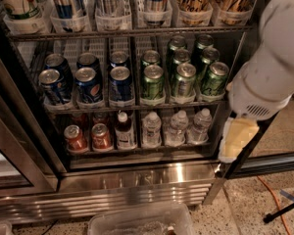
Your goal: Pick green can from middle shelf of fridge
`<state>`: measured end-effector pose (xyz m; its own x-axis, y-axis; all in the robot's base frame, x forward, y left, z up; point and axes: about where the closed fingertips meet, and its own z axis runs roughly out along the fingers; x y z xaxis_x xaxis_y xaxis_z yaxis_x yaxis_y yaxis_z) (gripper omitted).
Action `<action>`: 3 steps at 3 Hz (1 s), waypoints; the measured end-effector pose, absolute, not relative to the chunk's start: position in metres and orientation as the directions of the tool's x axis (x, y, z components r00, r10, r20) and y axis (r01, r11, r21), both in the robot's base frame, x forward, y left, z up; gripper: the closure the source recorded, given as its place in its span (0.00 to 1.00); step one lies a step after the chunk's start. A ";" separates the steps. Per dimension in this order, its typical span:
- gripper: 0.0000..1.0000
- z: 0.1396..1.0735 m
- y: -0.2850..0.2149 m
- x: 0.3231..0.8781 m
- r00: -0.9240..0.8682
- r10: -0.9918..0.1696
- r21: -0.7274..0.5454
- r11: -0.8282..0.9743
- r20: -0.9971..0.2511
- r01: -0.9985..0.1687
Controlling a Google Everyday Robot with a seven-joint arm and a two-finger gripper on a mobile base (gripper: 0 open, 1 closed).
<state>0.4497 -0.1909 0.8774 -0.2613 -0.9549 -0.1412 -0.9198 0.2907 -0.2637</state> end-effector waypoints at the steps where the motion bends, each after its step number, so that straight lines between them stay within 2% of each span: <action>1: 0.00 0.827 -0.179 0.449 -0.267 -0.948 -0.261 0.305 -0.172 -0.916; 2: 0.00 0.783 -0.182 0.431 -0.279 -0.921 -0.245 0.347 -0.273 -0.905; 3: 0.00 0.750 -0.163 0.419 -0.235 -0.865 -0.237 0.366 -0.443 -0.900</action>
Offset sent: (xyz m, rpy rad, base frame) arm -0.0132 0.0297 -0.1088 0.5561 -0.2668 -0.0102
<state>0.4192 -0.1626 0.7497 -0.2351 -0.8653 -0.4427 -0.9000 0.3658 -0.2369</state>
